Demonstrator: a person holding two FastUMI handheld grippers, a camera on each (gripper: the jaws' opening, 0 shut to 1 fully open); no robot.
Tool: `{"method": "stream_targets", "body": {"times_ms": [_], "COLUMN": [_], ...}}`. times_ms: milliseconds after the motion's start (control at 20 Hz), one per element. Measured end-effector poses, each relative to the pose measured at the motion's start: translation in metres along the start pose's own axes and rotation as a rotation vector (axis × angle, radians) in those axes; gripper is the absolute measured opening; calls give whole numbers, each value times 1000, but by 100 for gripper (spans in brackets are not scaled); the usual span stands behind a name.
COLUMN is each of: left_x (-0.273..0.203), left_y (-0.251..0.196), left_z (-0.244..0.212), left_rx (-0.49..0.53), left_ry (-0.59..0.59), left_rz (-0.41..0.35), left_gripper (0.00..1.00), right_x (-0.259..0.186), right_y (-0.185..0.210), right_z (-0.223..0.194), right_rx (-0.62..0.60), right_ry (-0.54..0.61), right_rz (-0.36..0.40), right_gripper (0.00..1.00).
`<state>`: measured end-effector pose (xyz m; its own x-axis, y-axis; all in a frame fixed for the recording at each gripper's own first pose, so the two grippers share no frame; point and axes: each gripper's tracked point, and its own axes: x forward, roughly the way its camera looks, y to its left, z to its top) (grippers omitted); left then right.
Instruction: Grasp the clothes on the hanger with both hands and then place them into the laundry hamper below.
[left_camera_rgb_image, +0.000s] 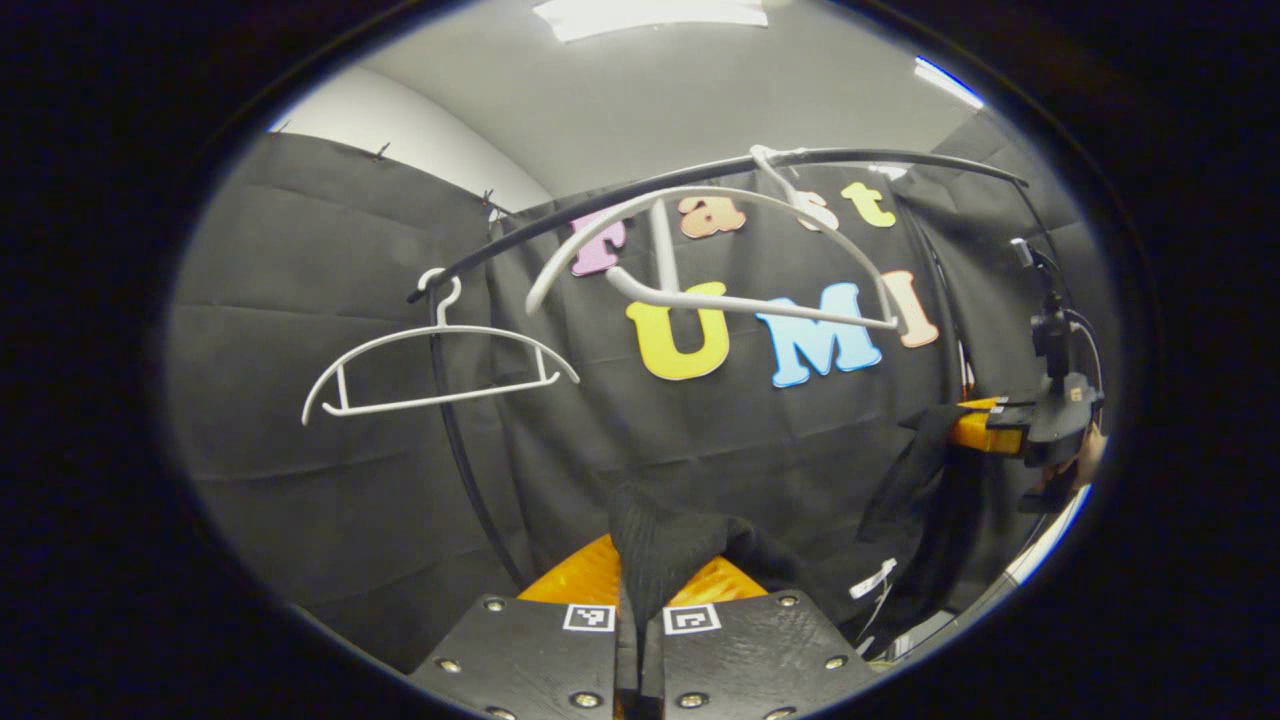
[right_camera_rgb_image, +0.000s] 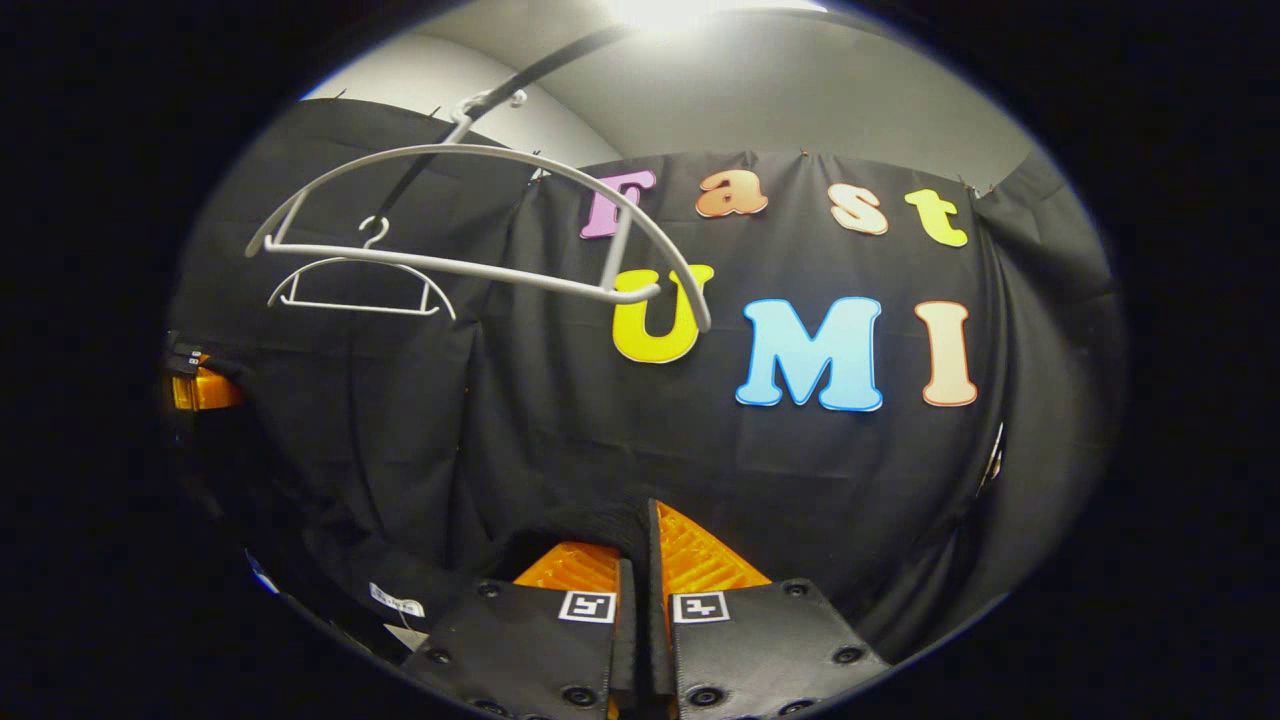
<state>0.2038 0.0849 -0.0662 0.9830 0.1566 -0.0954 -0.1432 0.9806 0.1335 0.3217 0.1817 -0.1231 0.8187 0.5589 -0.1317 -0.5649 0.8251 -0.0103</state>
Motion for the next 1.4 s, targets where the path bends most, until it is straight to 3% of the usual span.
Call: {"method": "stream_targets", "body": {"times_ms": [250,500,800,1150,1200,1400], "left_x": [-29,-29,-43,-49,-49,-58], "left_y": [-46,-76,-87,-98,-100,-112], "left_z": [7,-5,-79,-191,-208,-244], "left_rx": [-37,-110,-156,-153,-157,-132], "left_ry": [-22,-10,118,341,373,502], "left_rz": [-69,-101,-62,-39,-37,-62], "left_gripper": [3,3,2,2,4,5], "right_x": [-43,-55,-90,-102,-104,-124], "right_y": [59,87,128,140,141,149], "right_z": [-6,-23,-94,-193,-206,-246], "right_rx": [38,92,157,181,181,199], "right_ry": [23,68,202,405,434,542], "right_rz": [101,160,176,138,132,110], "right_gripper": [7,7,7,7,3,7]}}
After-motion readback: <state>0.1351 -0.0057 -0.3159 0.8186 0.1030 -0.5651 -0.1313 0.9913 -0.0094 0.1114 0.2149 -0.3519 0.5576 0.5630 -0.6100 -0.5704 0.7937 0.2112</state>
